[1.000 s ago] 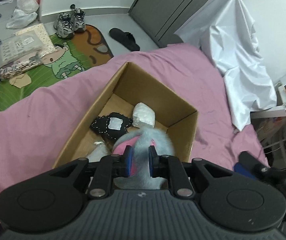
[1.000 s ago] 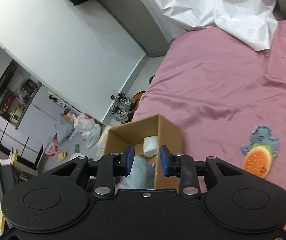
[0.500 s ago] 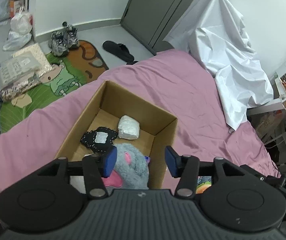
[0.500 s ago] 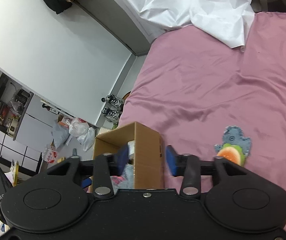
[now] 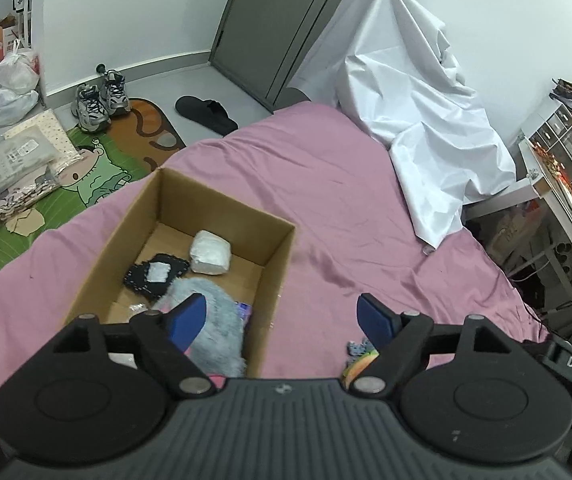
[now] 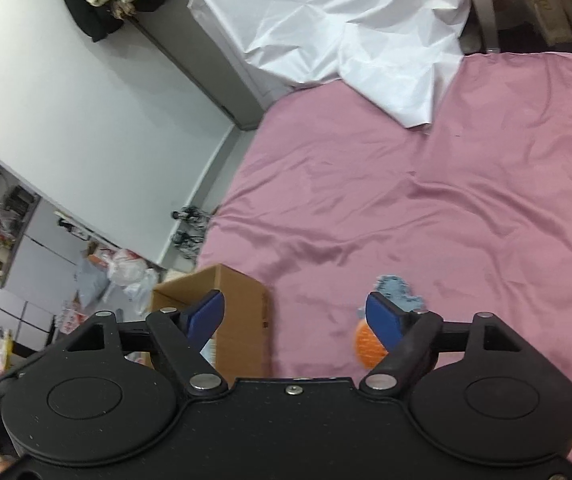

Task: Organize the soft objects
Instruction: 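Open both tools to drop the grey plush into the box, then move the left tool to the burger plush while the right tool approaches the blue fish plush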

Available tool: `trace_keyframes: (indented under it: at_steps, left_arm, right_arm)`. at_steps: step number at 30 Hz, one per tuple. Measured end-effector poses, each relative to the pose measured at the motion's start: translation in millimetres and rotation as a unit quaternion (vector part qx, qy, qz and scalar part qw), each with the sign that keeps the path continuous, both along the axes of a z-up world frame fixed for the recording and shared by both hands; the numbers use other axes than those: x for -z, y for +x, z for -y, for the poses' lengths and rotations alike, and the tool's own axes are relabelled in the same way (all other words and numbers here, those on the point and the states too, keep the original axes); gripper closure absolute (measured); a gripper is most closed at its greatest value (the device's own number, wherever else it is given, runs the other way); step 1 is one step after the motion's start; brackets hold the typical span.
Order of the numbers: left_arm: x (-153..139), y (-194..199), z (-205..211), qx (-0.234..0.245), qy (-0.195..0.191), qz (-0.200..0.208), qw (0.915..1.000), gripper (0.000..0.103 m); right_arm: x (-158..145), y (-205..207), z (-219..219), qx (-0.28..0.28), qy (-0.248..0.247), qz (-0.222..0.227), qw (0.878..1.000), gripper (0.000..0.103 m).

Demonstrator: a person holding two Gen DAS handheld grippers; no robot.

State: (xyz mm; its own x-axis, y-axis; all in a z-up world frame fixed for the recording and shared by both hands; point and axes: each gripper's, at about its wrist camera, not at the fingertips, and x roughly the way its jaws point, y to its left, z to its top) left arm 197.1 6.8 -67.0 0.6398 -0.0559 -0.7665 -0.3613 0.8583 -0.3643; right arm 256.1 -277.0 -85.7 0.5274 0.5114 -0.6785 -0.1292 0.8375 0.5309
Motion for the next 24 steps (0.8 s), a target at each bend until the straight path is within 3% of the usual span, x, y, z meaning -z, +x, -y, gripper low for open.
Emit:
trace_keyframes:
  at_steps: [3,7,10,13,24]
  left_arm:
    - [1.0,1.3,10.3,0.008,-0.001,0.000,1.0000,0.020]
    - [5.1,2.8,25.9,0.026,0.004,0.001,0.9997,0.017]
    - [10.3,4.9,34.0,0.027,0.005,-0.005,0.9996,0.014]
    - [13.7,7.0,44.3,0.027,0.007,-0.009,0.9996,0.009]
    - [31.4,18.4,91.6,0.046,0.017,-0.024,0.9985,0.008]
  right_arm:
    - [1.3,-0.4,8.0,0.008,0.002,-0.005,1.000,0.020]
    - [-1.9,-5.0,17.1,0.009,0.004,0.002,1.000,0.005]
    - [-4.2,-5.8,26.5,0.009,0.006,0.009,1.000,0.000]
    - [-4.5,-5.0,39.1,0.020,0.009,0.008,1.000,0.000]
    - [3.0,-2.8,76.3,0.043,0.029,0.004,0.999,0.000]
